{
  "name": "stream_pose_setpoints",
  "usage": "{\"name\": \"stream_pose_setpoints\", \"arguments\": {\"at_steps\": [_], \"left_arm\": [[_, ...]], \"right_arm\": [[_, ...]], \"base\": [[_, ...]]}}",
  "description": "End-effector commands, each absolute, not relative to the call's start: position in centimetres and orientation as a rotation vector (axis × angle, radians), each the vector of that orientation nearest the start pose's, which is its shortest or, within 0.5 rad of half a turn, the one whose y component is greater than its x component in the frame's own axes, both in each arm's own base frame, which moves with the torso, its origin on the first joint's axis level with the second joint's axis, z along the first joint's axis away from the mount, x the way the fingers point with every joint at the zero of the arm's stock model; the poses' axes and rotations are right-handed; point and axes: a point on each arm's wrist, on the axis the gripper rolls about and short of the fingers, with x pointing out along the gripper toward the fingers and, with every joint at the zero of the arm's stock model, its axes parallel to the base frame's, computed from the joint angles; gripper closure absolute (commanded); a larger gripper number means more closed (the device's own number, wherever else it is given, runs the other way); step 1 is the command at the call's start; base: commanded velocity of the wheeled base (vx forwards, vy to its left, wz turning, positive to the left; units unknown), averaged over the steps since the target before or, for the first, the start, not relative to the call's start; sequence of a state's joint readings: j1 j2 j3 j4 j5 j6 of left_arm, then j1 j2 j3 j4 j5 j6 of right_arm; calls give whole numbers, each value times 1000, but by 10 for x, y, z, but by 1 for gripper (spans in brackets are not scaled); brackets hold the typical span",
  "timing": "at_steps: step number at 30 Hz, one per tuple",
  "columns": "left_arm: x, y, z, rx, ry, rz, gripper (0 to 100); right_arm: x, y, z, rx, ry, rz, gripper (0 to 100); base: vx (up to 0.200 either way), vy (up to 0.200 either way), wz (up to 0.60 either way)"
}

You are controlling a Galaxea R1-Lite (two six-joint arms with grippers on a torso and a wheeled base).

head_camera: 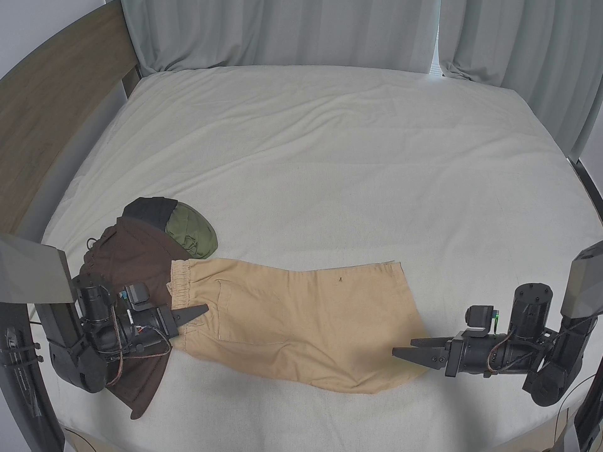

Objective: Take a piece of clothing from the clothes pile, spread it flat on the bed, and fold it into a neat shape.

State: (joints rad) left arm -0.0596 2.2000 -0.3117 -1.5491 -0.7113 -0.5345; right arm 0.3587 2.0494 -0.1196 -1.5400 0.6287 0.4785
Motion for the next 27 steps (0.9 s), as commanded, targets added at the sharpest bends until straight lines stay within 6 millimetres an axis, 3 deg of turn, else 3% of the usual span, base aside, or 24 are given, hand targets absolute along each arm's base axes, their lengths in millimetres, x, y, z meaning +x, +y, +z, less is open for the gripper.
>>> {"name": "stream_pose_setpoints", "arguments": {"at_steps": [1, 9, 27], "left_arm": [[288, -51, 30, -581, 493, -723, 100], [286, -91, 44, -573, 480, -830, 100], [289, -141, 57, -619, 462, -941, 100]], "right_arm": [[218, 96, 39, 488, 627, 860, 0], [219, 95, 41, 486, 619, 858, 0], [220, 95, 47, 482, 583, 845, 0]], "base": [[0, 0, 0], [0, 0, 0], [0, 0, 0]]}}
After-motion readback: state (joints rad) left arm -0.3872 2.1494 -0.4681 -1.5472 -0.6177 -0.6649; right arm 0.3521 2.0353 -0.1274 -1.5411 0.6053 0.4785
